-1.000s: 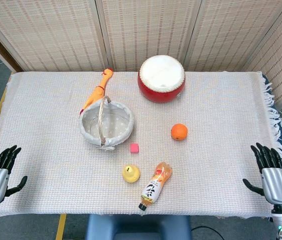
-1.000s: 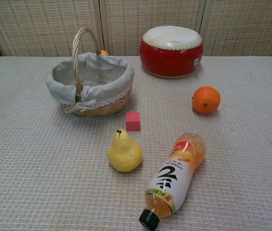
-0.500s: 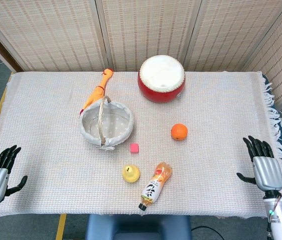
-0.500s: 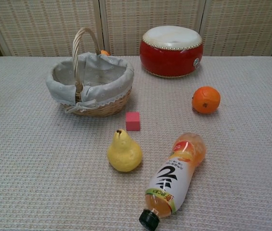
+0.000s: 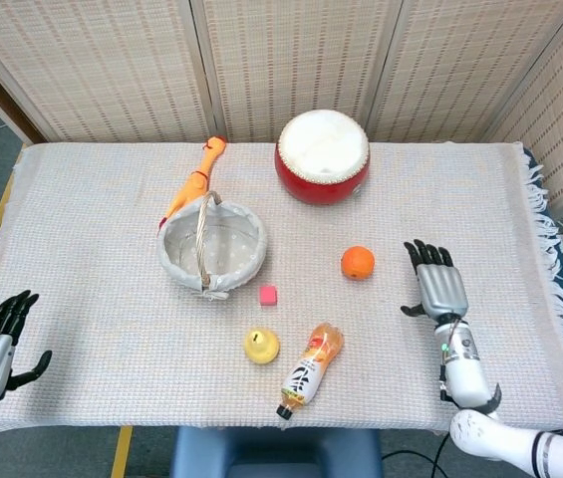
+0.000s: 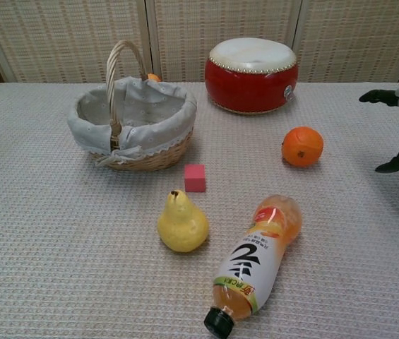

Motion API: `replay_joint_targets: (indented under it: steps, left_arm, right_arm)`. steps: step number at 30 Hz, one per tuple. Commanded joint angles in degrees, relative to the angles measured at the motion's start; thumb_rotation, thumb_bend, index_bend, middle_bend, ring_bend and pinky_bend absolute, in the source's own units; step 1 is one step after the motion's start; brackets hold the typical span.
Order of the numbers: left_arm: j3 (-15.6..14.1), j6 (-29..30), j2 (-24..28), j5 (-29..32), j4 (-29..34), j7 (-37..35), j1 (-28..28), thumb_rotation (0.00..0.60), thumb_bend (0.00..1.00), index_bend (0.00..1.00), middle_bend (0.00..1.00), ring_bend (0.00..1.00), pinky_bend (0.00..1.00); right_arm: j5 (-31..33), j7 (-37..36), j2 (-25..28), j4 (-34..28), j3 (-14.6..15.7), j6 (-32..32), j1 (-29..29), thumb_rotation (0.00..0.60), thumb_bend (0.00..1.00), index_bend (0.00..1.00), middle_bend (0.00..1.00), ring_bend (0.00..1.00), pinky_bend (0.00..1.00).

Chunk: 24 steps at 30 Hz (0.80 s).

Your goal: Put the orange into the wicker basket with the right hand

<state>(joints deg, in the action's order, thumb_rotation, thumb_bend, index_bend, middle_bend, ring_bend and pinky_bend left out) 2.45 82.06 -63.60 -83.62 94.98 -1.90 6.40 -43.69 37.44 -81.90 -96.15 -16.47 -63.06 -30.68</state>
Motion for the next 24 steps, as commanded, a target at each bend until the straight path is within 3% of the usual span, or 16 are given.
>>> replay_joint_targets:
  steps: [1,11,19,21,24]
  left_arm:
    - [0.07,-0.16,0.19,0.23,0.08,-0.42,0.0,0.6,0.34,0.0,0.0,0.0,0.1]
    - [0.05,-0.78,0.53,0.33,0.3,-1.3,0.23,0.6,0.34,0.0,0.0,0.0,0.1]
    - [-0.06,-1.19,0.68,0.13,0.51,-1.8,0.45,0.6,0.34,0.0,0.0,0.0,0.1]
    - [-0.05,-1.29,0.71,0.21,0.6,-1.89,0.48,0.6,0.34,0.0,0.0,0.0,0.1]
    - [-0.04,-1.35,0.81,0.27,0.64,-2.19,0.49,0.6,0.34,0.0,0.0,0.0,0.1]
  right_arm:
    - [4.47,3.66,-5.78,5.78,-1.48,1.16,-4.99,0.6,0.01,0.0,0.0,0.0,0.01]
    - [11.39,5.71,-14.68,17.92,-2.84,4.14,-12.82,0.6,0.01,0.0,0.0,0.0,0.05]
    - [12.69,4.33,-21.93,28.83,-4.36,5.63,-17.39,0.6,0.04,0.03,0.0,0.0,0.12]
    - [11.93,3.38,-23.48,30.72,-4.59,5.44,-18.08,0.6,0.11,0.05,0.05,0.04,0.2]
    - [10.2,1.98,-25.53,33.01,-4.41,5.02,-18.71,0.6,0.25,0.08,0.34,0.34,0.54]
